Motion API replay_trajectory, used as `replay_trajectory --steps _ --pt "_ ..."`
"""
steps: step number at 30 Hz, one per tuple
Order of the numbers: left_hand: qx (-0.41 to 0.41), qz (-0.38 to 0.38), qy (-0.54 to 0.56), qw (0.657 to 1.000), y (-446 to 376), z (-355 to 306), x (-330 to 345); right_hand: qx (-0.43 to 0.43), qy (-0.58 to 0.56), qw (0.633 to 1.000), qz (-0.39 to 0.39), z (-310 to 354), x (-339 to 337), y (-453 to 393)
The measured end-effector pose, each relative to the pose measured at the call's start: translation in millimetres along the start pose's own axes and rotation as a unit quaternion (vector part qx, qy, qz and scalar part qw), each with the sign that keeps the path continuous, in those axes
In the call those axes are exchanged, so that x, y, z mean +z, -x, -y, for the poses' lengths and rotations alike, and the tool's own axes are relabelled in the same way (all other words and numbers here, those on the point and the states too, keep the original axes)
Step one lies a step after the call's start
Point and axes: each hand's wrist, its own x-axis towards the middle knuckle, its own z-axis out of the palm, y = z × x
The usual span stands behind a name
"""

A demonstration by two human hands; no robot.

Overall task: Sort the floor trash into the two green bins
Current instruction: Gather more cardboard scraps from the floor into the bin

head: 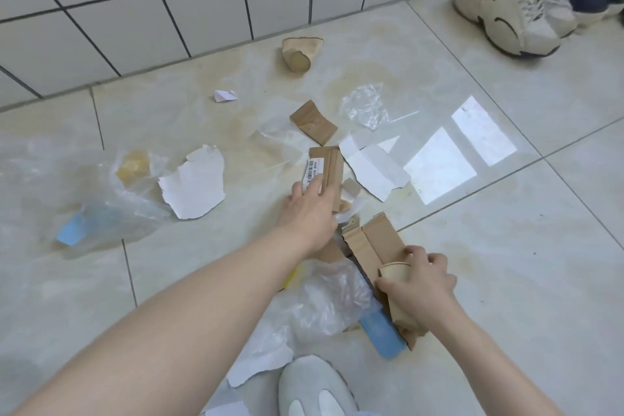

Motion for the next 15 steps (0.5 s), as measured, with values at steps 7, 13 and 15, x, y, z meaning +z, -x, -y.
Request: replay_trajectory --steps 7,13,15 --pt "-0.034 0.028 -0.015 0.999 -21.5 -5.1 -3.2 -0.026 -0.058 0.998 -0.028 11.8 -4.8 -8.8" --pt "-0.033 0.006 -0.049 0.998 -19.7 6.0 -2.5 -0.036 -0.103 0.993 -0.048 16.1 -4.8 -10.9" --pt "-0.048 -0.033 -0.091 0.994 -19.4 15.3 -1.4 -0.042 -0.128 0.989 -0.068 17.2 -4.6 -10.1"
